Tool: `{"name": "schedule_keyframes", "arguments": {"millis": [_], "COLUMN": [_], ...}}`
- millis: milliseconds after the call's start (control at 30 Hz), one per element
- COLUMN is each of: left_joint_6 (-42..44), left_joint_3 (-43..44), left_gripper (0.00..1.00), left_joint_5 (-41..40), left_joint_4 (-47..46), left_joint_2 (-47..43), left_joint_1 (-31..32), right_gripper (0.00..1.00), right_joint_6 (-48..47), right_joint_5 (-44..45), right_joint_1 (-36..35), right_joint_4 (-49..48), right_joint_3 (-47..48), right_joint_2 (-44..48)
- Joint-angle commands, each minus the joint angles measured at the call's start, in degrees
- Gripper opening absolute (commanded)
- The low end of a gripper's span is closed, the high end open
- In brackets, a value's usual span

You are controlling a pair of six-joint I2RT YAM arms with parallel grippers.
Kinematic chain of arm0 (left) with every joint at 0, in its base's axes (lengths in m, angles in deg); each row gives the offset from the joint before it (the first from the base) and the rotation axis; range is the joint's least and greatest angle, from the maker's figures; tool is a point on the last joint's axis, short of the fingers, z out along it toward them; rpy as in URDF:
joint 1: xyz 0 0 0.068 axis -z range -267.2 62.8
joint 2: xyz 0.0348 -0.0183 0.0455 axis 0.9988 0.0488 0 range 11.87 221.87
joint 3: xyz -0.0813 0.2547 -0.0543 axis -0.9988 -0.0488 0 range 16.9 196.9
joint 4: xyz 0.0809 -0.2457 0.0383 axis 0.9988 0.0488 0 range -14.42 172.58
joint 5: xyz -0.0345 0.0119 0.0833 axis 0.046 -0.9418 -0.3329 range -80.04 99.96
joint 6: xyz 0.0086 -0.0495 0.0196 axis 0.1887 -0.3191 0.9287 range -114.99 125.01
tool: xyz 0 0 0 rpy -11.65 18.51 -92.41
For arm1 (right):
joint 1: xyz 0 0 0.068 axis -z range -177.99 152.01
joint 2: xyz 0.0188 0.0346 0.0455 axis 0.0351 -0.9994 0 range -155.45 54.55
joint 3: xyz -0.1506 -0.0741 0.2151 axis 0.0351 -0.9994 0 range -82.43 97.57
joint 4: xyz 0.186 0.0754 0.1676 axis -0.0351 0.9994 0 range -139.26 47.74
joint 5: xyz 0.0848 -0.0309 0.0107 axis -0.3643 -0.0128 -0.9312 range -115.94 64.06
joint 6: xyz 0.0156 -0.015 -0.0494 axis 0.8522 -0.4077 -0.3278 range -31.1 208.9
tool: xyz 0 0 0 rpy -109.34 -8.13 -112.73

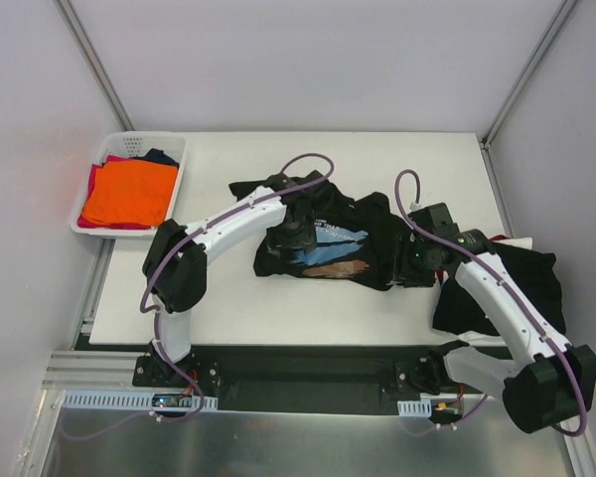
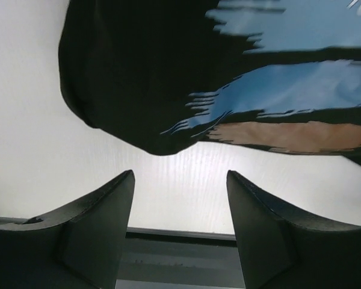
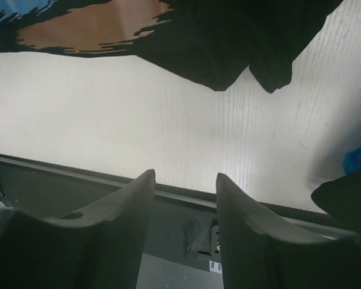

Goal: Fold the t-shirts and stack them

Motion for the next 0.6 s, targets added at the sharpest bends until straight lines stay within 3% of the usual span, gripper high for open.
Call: {"name": "schedule_keyframes", "arguments": {"millis": [0,167,567], "left_joint_6": [0.04,0.57,-0.76], "left_joint_3": [7.57,4.51,-15.97], "left_gripper": [0.63,0.65,0.66], "left_joint_5": [-8.45,-15.15,-11.65], "left_joint_4": [9.85,14.62,6.28], "left_joint_2": [4.49,3.37,-4.19], "left_joint_1": [-1.26,-2.49,-3.99], "right_gripper": [0.5,0.5,0.56], "right_joint_6": [-2.95,-2.07,-1.02], "right_joint_5": [-2.91,-5.03,-5.91], "right_joint_1": [0.96,0.96,0.96], "right_joint_4": [0.37,-1.13,3.18], "right_joint_3": [3.87,2.21,-1.49], "right_joint_2": [-3.03,-3.21,5.04]}}
